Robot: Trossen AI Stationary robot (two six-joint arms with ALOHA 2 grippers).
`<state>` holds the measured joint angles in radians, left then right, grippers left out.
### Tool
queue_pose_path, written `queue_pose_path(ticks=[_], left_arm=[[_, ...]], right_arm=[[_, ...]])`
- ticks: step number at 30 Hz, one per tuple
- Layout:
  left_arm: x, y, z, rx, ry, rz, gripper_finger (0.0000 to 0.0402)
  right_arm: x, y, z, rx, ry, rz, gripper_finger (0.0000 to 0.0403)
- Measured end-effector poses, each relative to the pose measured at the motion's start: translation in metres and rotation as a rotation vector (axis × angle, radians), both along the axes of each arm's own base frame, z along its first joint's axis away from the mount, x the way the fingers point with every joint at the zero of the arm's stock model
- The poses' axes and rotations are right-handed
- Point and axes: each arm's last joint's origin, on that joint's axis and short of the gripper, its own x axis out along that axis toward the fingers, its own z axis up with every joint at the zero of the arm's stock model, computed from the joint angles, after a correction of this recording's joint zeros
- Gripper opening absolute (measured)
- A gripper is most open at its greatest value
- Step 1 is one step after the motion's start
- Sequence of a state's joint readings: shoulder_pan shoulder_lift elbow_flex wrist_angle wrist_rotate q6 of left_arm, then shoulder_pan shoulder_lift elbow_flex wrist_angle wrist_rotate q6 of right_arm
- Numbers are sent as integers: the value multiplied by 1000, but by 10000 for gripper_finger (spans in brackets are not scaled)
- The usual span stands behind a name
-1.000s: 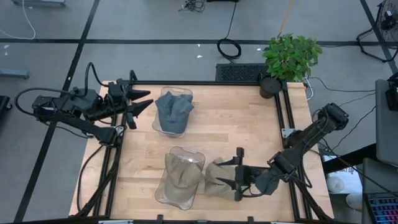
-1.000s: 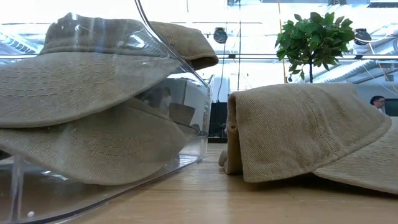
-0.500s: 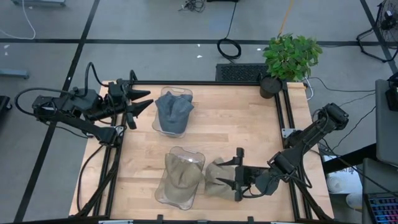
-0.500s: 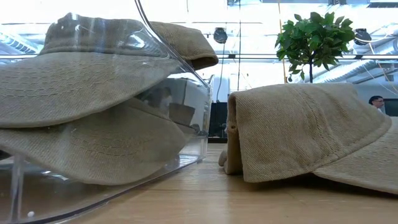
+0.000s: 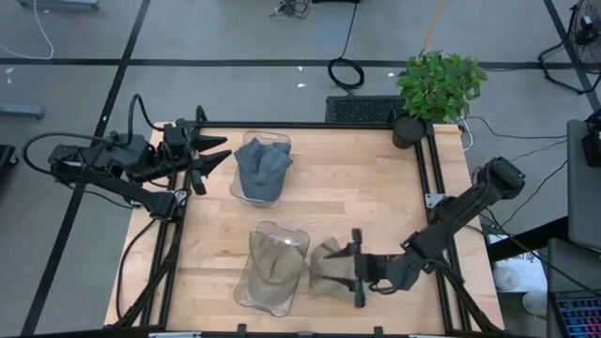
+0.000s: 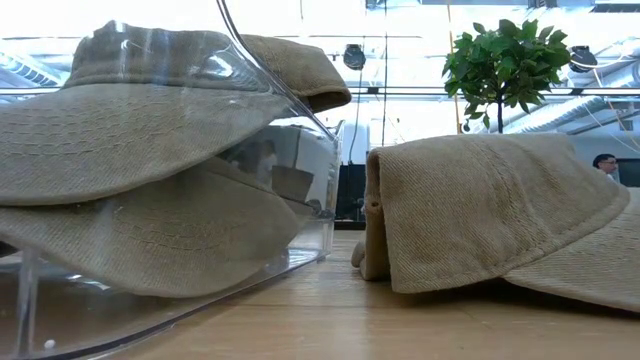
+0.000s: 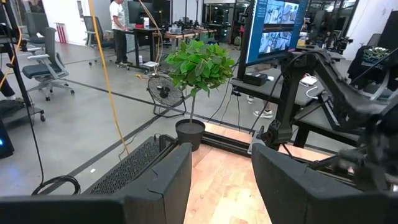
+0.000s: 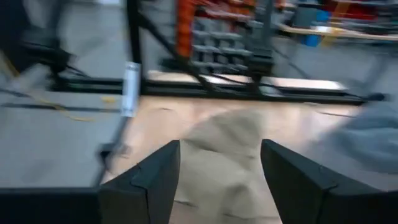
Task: Stack caps by color
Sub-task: Stack the top brown cap on the other brown cap in the bottom transparent bin
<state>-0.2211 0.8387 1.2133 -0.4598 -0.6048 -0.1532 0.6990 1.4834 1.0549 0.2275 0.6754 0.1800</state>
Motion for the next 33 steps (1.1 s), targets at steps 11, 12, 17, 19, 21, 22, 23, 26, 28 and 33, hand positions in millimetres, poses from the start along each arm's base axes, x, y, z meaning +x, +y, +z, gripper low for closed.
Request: queue_pose_path(ticks=[11, 12, 17, 19, 21, 22, 23, 26, 28, 33], left_arm=[[0, 0, 0, 0, 0, 0, 175], [0, 0, 0, 0, 0, -1, 175], [0, 0, 0, 0, 0, 0, 175], [0, 0, 0, 0, 0, 0, 175], [0, 0, 0, 0, 0, 0, 175], [0, 0, 0, 0, -1, 0, 175], [0, 0, 0, 0, 0, 0, 175], [0, 0, 0, 0, 0, 0, 175], [0, 0, 0, 0, 0, 0, 175], [0, 0, 0, 0, -1, 0, 175]], right_arm=[[66, -9, -45, -40, 166, 136, 12], [74, -9, -50, -50, 193, 132, 9], [114, -14, -68, -84, 336, 155, 1], [131, -19, -73, -70, 418, 159, 0], [144, -27, -77, -59, 517, 137, 0], [149, -31, -80, -66, 560, 120, 0], [154, -36, -84, -76, 603, 103, 0], [165, -51, -100, -73, 706, 71, 0], [170, -60, -109, -31, 734, 70, 0], [173, -66, -108, -47, 711, 36, 0]])
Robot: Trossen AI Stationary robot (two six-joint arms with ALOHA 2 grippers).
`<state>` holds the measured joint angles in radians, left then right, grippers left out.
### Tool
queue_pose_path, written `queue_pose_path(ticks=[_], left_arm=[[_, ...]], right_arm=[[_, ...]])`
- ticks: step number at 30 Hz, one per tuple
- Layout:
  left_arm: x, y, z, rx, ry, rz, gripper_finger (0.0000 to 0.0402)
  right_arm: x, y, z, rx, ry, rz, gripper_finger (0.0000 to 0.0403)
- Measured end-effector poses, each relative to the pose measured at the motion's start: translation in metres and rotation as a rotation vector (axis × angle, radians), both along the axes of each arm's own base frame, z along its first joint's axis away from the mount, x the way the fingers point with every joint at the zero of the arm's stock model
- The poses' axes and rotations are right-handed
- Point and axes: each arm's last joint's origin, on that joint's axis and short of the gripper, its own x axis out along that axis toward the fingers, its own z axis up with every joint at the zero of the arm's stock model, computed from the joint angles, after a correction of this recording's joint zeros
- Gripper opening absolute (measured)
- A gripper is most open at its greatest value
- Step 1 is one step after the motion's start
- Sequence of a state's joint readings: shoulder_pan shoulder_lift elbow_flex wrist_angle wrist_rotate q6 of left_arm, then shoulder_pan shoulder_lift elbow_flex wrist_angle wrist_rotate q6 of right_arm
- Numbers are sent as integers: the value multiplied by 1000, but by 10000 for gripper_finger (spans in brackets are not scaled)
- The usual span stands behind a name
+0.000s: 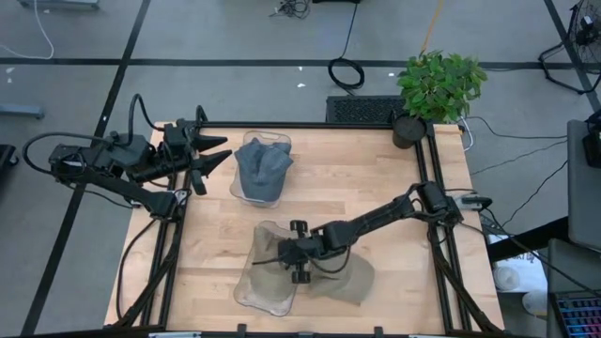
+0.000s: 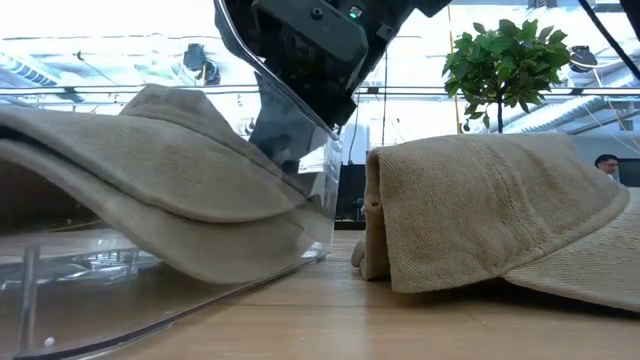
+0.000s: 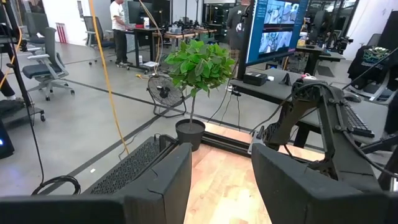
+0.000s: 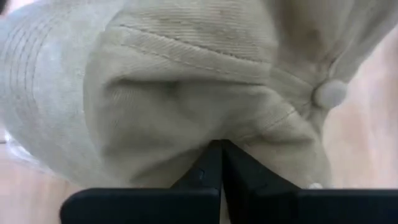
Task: Stack caps by color
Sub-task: Stack the top brown cap on the other brown cap in the bottom transparent bin, then stack the brown cap on the stacked brown caps in the bottom transparent bin
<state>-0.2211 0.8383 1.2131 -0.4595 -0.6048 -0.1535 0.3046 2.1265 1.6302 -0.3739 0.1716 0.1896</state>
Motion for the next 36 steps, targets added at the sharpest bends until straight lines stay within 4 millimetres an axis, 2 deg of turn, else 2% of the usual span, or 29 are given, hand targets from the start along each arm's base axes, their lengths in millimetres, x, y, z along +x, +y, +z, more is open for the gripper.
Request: queue_pose_path(ticks=[5, 10, 15, 19, 22, 25, 30, 36], left_arm=[[0, 0, 0, 0, 1, 0, 175], [0, 0, 0, 0, 1, 0, 175], [0, 0, 0, 0, 1, 0, 175], [0, 0, 0, 0, 1, 0, 175], [0, 0, 0, 0, 0, 0, 175], [0, 0, 0, 0, 0, 0, 175], [0, 0, 0, 0, 1, 0, 175], [0, 0, 0, 0, 1, 0, 175]], right_arm=[[-12, 6, 41, -36, -103, 14, 0], [-41, 22, 98, -102, -222, 32, 0], [-96, 57, 147, -150, -298, 81, 0], [-151, 95, 160, -211, -309, 61, 0], [-190, 119, 159, -254, -354, 25, 0], [-222, 134, 146, -204, -370, 11, 0], [-255, 143, 105, -101, -335, -27, 0], [-283, 132, 41, -39, -288, -110, 0]])
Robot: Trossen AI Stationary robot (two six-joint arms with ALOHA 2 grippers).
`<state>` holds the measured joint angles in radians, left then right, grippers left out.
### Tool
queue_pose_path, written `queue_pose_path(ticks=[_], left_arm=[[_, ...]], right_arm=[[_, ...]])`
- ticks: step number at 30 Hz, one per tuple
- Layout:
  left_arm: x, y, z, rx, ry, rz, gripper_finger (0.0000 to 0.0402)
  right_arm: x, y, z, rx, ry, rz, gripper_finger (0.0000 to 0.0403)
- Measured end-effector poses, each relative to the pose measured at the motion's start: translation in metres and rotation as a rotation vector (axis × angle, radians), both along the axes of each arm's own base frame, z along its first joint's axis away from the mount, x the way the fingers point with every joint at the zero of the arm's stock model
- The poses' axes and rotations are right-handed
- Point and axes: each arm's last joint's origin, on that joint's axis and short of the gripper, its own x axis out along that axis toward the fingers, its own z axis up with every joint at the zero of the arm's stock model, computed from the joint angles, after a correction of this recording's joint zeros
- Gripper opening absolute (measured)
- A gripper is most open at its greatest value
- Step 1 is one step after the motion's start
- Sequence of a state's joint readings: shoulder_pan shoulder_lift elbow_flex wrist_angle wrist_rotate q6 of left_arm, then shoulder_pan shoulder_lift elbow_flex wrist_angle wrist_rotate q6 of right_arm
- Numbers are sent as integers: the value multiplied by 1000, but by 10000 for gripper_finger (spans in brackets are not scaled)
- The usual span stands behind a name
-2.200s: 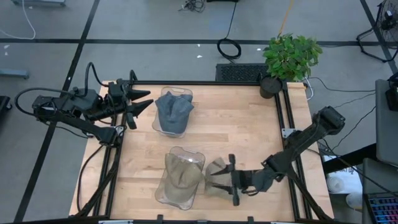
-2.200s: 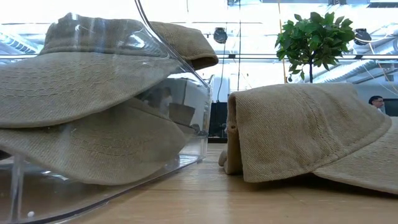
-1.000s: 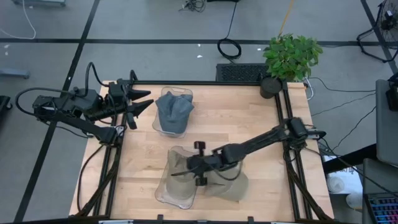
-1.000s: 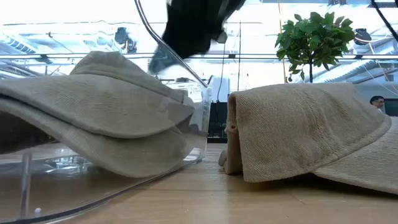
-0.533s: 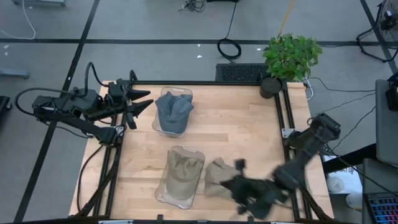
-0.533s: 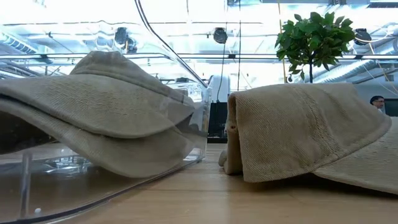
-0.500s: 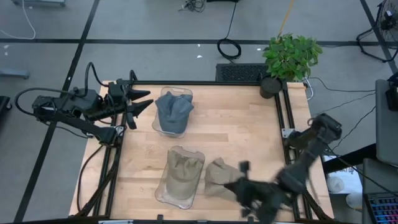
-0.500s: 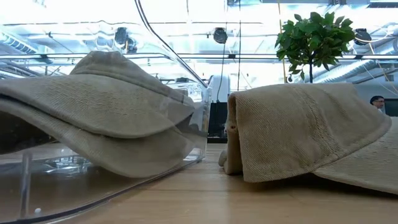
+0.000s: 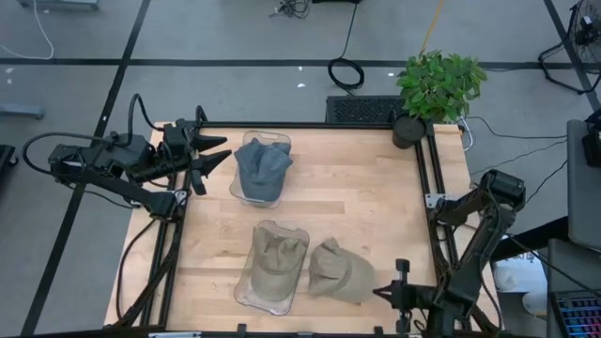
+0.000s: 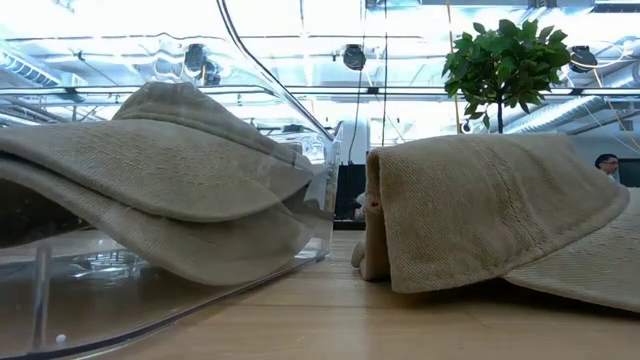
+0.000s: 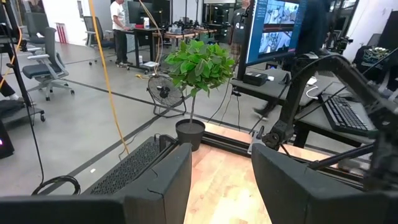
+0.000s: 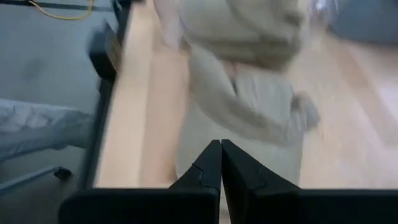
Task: Stack caps by color
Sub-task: Stack the brown cap on the stacked brown caps in the bottom transparent bin
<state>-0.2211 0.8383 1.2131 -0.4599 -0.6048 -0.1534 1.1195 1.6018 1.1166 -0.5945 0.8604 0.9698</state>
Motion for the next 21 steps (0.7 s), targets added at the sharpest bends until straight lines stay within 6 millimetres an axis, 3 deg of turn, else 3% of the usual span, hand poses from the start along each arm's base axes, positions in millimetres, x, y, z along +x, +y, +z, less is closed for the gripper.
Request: queue_pose_path(ticks=[5, 9, 13, 17, 21], left_arm=[[0, 0, 0, 0, 0, 0, 175], [0, 0, 0, 0, 0, 0, 175], [0, 0, 0, 0, 0, -1, 175], [0, 0, 0, 0, 0, -1, 175], [0, 0, 0, 0, 0, -1, 175]], right_arm=[[-3, -20, -42, 64, -58, -70, 10], [15, -32, -60, 147, -134, -29, 68], [44, -45, -57, 251, -220, 113, 168], [64, -62, -55, 155, -234, 138, 264], [81, -71, -50, 82, -158, 147, 300]])
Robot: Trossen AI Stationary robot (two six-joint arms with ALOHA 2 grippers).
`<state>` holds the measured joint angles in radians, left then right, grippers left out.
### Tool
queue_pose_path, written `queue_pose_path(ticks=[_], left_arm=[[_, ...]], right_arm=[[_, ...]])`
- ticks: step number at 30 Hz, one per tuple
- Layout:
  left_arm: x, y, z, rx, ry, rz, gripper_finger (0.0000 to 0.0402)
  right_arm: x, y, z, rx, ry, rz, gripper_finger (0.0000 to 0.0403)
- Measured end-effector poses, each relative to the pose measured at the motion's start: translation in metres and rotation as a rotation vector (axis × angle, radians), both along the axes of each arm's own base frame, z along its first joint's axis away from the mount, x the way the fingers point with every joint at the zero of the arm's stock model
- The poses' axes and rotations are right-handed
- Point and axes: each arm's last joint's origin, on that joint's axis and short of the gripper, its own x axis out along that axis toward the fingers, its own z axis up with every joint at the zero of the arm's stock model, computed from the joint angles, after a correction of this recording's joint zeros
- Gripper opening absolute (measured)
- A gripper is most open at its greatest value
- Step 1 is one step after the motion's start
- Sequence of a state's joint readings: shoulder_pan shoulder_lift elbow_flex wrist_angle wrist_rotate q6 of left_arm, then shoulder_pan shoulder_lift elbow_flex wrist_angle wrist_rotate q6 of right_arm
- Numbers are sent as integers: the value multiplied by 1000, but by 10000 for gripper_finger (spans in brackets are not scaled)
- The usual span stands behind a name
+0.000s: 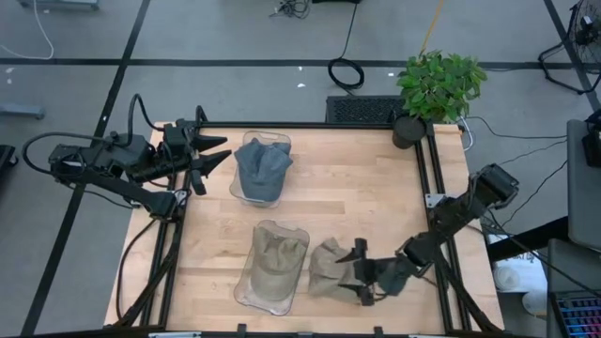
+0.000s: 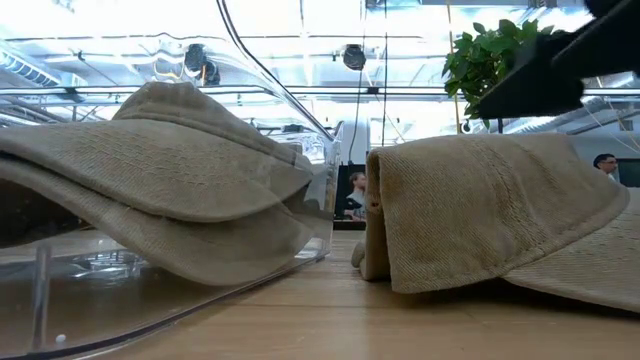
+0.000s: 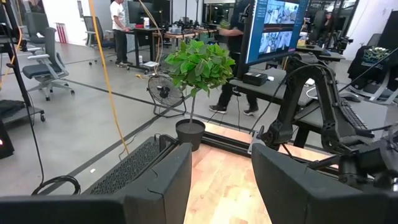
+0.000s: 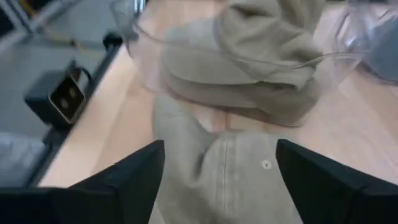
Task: Stack caps by color
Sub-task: Stack the brown cap on the stacked brown caps in the bottom transparent bin
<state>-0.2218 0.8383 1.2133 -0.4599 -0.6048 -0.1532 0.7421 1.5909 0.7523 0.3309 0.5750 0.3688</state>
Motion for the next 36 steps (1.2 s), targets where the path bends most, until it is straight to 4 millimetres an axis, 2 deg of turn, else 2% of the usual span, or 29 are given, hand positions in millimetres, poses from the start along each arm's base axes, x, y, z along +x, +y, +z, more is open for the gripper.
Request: queue_pose_path(ticks=[3, 8, 12, 18, 25, 29, 36], left_arm=[[0, 0, 0, 0, 0, 0, 175], [0, 0, 0, 0, 0, 1, 175], [0, 0, 0, 0, 0, 1, 175], [0, 0, 0, 0, 1, 1, 175], [0, 0, 0, 0, 1, 1, 175], [0, 0, 0, 0, 0, 1, 175], [0, 0, 0, 0, 0, 1, 175]], right_arm=[[12, -2, 12, -26, 130, 4, 294], [33, -14, 43, 68, 376, -64, 272], [46, -22, 58, 119, 442, -116, 261], [58, -23, 41, 83, 482, -99, 254], [68, -15, 5, 71, 573, -71, 253], [73, -18, -13, 66, 636, -76, 253], [77, -23, -21, 109, 681, -106, 247]])
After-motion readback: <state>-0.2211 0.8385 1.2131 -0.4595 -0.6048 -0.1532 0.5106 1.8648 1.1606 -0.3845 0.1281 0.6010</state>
